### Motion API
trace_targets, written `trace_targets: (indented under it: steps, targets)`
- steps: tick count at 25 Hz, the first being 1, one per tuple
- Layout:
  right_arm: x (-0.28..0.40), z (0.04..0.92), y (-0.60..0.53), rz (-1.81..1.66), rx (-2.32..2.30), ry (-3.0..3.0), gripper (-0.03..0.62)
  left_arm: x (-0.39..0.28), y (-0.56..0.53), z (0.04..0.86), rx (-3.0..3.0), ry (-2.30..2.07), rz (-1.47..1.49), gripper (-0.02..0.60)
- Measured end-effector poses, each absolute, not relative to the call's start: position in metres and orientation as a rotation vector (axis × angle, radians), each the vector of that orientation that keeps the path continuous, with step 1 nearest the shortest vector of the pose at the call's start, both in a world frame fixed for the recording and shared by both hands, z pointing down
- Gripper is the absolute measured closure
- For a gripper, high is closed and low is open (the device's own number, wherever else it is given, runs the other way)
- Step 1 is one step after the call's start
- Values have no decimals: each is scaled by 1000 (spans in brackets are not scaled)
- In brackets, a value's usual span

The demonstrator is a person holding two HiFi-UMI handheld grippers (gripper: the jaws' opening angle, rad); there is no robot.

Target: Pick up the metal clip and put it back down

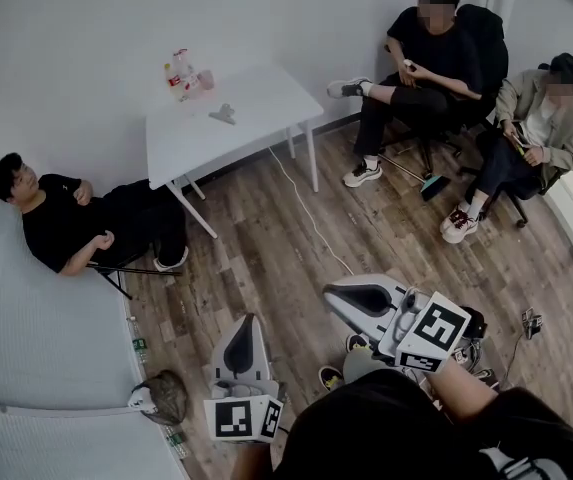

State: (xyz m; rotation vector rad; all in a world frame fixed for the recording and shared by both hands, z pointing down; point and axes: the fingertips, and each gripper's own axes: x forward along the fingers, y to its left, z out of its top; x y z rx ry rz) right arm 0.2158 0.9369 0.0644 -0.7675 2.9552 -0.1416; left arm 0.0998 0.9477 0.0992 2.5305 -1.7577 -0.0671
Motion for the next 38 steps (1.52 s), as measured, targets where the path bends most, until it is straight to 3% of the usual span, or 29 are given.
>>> trace_targets:
  steps: [10, 38]
  targets:
    - [239, 69, 920, -174, -912, 2884, 576, 103, 935, 105, 2580, -1706, -26, 563]
    - [175, 94, 805, -177, -763, 3034, 576, 57, 835, 126, 2516, -1748, 44, 563]
